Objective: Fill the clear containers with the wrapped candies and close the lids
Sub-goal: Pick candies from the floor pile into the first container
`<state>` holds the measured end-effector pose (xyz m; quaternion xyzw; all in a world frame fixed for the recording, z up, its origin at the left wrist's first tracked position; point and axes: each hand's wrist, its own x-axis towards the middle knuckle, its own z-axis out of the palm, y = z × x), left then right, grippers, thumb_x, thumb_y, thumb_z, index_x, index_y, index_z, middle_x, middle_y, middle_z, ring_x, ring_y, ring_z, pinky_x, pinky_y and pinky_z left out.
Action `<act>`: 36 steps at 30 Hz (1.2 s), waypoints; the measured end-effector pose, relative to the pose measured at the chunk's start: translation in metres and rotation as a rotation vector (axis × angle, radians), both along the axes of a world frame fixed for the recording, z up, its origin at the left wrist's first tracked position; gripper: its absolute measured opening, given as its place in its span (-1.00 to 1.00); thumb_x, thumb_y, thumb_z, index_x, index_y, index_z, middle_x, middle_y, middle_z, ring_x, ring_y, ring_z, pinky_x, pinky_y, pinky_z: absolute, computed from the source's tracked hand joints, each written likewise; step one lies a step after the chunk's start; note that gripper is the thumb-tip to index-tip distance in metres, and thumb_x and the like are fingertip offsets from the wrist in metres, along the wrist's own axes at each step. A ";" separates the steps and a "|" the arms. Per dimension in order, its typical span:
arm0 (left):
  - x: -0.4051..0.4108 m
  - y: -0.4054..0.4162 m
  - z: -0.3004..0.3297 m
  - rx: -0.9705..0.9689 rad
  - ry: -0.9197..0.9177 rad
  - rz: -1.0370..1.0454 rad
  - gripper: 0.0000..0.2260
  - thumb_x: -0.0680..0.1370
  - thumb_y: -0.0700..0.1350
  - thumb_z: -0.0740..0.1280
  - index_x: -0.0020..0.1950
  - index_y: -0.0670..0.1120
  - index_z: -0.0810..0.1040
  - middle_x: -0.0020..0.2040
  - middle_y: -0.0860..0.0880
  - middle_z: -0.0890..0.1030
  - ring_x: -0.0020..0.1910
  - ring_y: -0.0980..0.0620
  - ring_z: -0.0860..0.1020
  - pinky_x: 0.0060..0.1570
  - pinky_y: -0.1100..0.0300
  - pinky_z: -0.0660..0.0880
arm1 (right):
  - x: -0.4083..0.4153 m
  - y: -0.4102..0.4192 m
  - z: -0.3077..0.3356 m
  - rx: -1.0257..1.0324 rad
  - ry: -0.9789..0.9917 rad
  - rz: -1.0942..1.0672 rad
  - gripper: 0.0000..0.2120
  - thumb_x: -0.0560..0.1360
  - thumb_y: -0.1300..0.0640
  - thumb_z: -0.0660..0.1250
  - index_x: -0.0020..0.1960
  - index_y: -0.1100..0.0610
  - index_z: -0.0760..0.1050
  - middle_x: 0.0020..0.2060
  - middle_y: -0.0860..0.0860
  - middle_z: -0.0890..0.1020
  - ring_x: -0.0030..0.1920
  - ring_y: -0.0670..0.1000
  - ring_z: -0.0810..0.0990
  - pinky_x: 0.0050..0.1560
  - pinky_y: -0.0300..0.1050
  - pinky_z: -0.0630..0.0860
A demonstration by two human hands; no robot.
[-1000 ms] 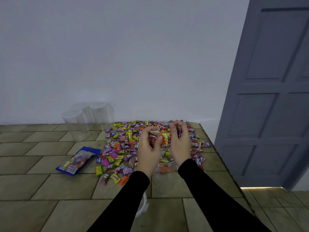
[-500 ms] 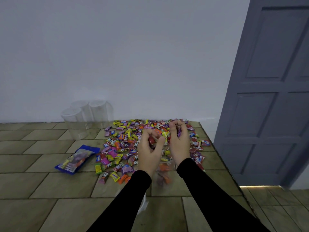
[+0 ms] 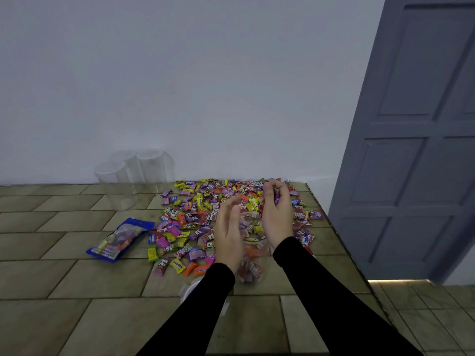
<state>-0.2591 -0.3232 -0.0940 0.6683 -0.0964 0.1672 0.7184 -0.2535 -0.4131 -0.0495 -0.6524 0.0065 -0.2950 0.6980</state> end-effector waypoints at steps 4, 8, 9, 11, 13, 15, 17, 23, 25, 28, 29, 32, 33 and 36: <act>0.009 0.001 -0.007 -0.230 0.311 -0.154 -0.42 0.44 0.43 0.06 0.08 0.04 0.61 -0.10 0.05 0.68 -0.08 -0.01 0.57 0.06 -0.12 0.50 | -0.001 0.001 -0.001 -0.021 0.026 0.017 -0.87 0.62 0.00 0.15 -0.01 0.01 0.43 -0.27 -0.07 0.44 -0.28 -0.14 0.41 -0.18 -0.33 0.38; 0.011 -0.001 -0.008 -0.289 0.334 -0.107 -0.32 0.50 0.38 -0.04 0.06 -0.07 0.65 -0.09 -0.06 0.69 -0.10 -0.07 0.59 -0.04 -0.07 0.48 | 0.000 0.002 -0.003 -0.036 0.060 0.040 -0.85 0.63 -0.01 0.12 -0.05 -0.04 0.41 -0.27 -0.07 0.43 -0.25 -0.10 0.40 -0.18 -0.28 0.37; 0.012 -0.002 -0.011 -0.282 0.325 -0.091 -0.31 0.50 0.40 -0.05 0.05 -0.07 0.66 -0.06 -0.09 0.69 -0.05 -0.10 0.61 0.01 -0.07 0.49 | -0.001 0.003 -0.003 -0.042 0.063 0.043 -0.84 0.63 -0.01 0.13 -0.04 0.02 0.42 -0.27 -0.08 0.43 -0.26 -0.11 0.40 -0.19 -0.32 0.37; 0.013 -0.002 -0.013 -0.278 0.329 -0.083 -0.32 0.55 0.38 -0.06 0.03 -0.06 0.67 -0.04 -0.13 0.69 -0.01 -0.15 0.62 0.08 -0.12 0.51 | -0.002 0.002 -0.001 -0.006 0.064 0.066 -0.81 0.62 0.00 0.18 -0.09 0.09 0.40 -0.30 -0.08 0.43 -0.29 -0.09 0.41 -0.23 -0.31 0.39; 0.014 -0.003 -0.012 -0.317 0.351 -0.079 -0.34 0.59 0.34 -0.07 0.03 -0.09 0.66 -0.08 -0.12 0.69 -0.08 -0.12 0.59 0.03 -0.13 0.50 | -0.003 0.003 0.000 0.042 0.073 0.112 -0.78 0.59 0.05 0.26 -0.18 0.11 0.33 -0.34 -0.01 0.41 -0.34 -0.03 0.43 -0.30 -0.25 0.41; 0.014 -0.004 -0.010 -0.340 0.361 -0.076 -0.37 0.59 0.32 -0.05 0.00 -0.09 0.65 -0.13 -0.10 0.68 -0.12 -0.09 0.60 0.02 -0.11 0.51 | -0.003 0.003 -0.002 0.029 0.094 0.120 -0.74 0.53 0.13 0.33 -0.24 0.04 0.28 -0.32 0.05 0.39 -0.30 0.02 0.46 -0.23 -0.15 0.44; 0.016 -0.004 -0.011 -0.362 0.365 -0.069 -0.38 0.54 0.36 -0.01 -0.06 -0.05 0.67 -0.13 -0.12 0.68 -0.09 -0.13 0.60 0.08 -0.16 0.49 | -0.002 0.003 -0.003 -0.026 0.106 0.081 -0.73 0.47 0.22 0.35 -0.24 0.01 0.28 -0.30 0.02 0.36 -0.26 0.04 0.42 -0.13 -0.08 0.40; 0.017 -0.003 -0.014 -0.362 0.345 -0.067 -0.33 0.46 0.43 0.03 0.00 -0.07 0.68 -0.03 -0.18 0.68 -0.01 -0.22 0.58 0.09 -0.18 0.48 | -0.007 0.000 -0.002 -0.086 0.052 0.125 -0.71 0.39 0.45 0.29 -0.07 0.09 0.42 -0.28 0.00 0.53 -0.27 -0.11 0.55 -0.19 -0.20 0.57; 0.019 -0.003 -0.015 -0.365 0.337 -0.067 -0.35 0.54 0.39 0.00 -0.02 -0.04 0.70 0.00 -0.20 0.67 0.02 -0.26 0.58 0.07 -0.14 0.48 | -0.009 0.001 0.000 -0.109 0.038 0.156 -0.69 0.41 0.50 0.25 0.03 0.17 0.41 -0.21 0.09 0.59 -0.34 -0.19 0.57 -0.34 -0.33 0.51; 0.019 -0.003 -0.015 -0.359 0.321 -0.077 -0.36 0.57 0.35 -0.01 0.00 -0.06 0.70 0.01 -0.21 0.67 0.05 -0.24 0.61 0.09 -0.10 0.50 | -0.010 0.001 -0.001 -0.142 0.020 0.194 -0.59 0.42 0.51 0.21 0.14 0.12 0.36 -0.12 0.15 0.64 -0.25 -0.09 0.66 -0.32 -0.24 0.56; 0.019 -0.003 -0.015 -0.363 0.318 -0.075 -0.35 0.56 0.34 -0.02 0.01 -0.09 0.69 -0.02 -0.20 0.68 0.02 -0.22 0.62 0.07 -0.08 0.51 | -0.009 0.001 -0.003 -0.161 0.024 0.196 -0.57 0.42 0.51 0.20 0.15 0.10 0.35 -0.11 0.14 0.65 -0.19 -0.02 0.67 -0.28 -0.22 0.57; 0.019 -0.002 -0.016 -0.363 0.313 -0.072 -0.31 0.49 0.40 0.04 0.05 -0.14 0.66 -0.05 -0.20 0.67 -0.01 -0.21 0.60 0.06 -0.08 0.48 | -0.007 0.002 -0.002 -0.189 0.042 0.193 -0.59 0.43 0.47 0.25 0.15 0.07 0.36 -0.11 0.10 0.66 -0.19 0.02 0.64 -0.29 -0.28 0.53; 0.019 -0.003 -0.015 -0.370 0.318 -0.071 -0.31 0.48 0.42 0.05 0.04 -0.14 0.66 -0.05 -0.20 0.67 -0.01 -0.21 0.60 0.08 -0.08 0.48 | -0.008 0.002 -0.001 -0.167 0.053 0.206 -0.62 0.45 0.45 0.27 0.15 0.08 0.37 -0.10 0.10 0.67 -0.25 -0.01 0.63 -0.33 -0.28 0.52; 0.019 -0.002 -0.013 -0.362 0.322 -0.072 -0.33 0.46 0.39 0.06 0.03 -0.14 0.66 -0.06 -0.19 0.68 -0.05 -0.18 0.61 0.05 -0.07 0.49 | -0.009 0.003 0.002 -0.072 0.092 0.271 -0.72 0.51 0.38 0.28 0.17 0.16 0.42 -0.09 0.12 0.67 -0.33 -0.09 0.64 -0.38 -0.25 0.55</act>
